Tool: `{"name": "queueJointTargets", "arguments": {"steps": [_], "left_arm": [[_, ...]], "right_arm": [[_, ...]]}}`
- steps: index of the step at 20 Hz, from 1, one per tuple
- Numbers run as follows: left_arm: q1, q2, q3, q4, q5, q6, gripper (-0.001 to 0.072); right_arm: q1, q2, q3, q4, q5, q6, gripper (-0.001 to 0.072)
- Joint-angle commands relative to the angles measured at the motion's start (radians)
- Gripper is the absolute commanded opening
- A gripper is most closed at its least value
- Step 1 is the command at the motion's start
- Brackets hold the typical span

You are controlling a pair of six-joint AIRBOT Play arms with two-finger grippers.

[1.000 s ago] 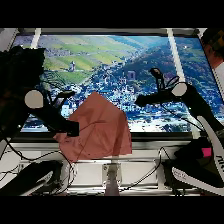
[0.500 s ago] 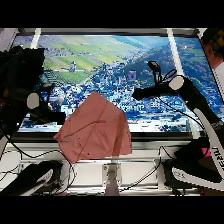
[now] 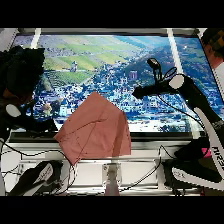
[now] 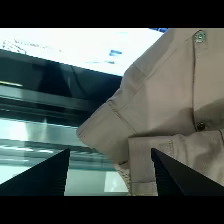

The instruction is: Fold the clothes and pants, and hang the long-sleeved shirts on hangers.

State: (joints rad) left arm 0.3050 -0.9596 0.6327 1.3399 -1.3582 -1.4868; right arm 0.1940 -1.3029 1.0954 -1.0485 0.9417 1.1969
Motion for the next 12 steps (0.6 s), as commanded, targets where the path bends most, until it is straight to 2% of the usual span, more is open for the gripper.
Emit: {"name": "queueJointTargets", "arguments": {"steps": [1, 4, 8, 9, 11, 12], "left_arm": [[0.095, 0.000, -0.058, -0.052, -0.014, 0.109, 0.0559], [0.094, 0.000, -0.119, -0.106, -0.014, 0.183, 0.0559], [0.094, -0.001, -0.182, -0.113, 0.022, 0.195, 0.0544], [0.094, -0.001, -0.195, -0.123, 0.043, 0.195, 0.0473], [0.094, -0.001, -0.216, -0.154, 0.116, 0.195, 0.0387], [0.094, 0.000, -0.223, -0.179, 0.153, 0.195, 0.0314]], "right_arm": [[0.001, -0.001, 0.001, -0.002, -0.016, -0.006, 0.0605], [0.001, -0.001, 0.001, -0.003, -0.019, -0.006, 0.0604], [0.001, -0.001, 0.001, -0.003, -0.019, -0.006, 0.0601], [0.001, -0.001, 0.001, -0.003, -0.019, -0.006, 0.0599], [0.001, -0.001, 0.001, -0.003, -0.019, -0.006, 0.0594], [0.001, -0.001, 0.001, -0.003, -0.020, -0.006, 0.0594]]}}
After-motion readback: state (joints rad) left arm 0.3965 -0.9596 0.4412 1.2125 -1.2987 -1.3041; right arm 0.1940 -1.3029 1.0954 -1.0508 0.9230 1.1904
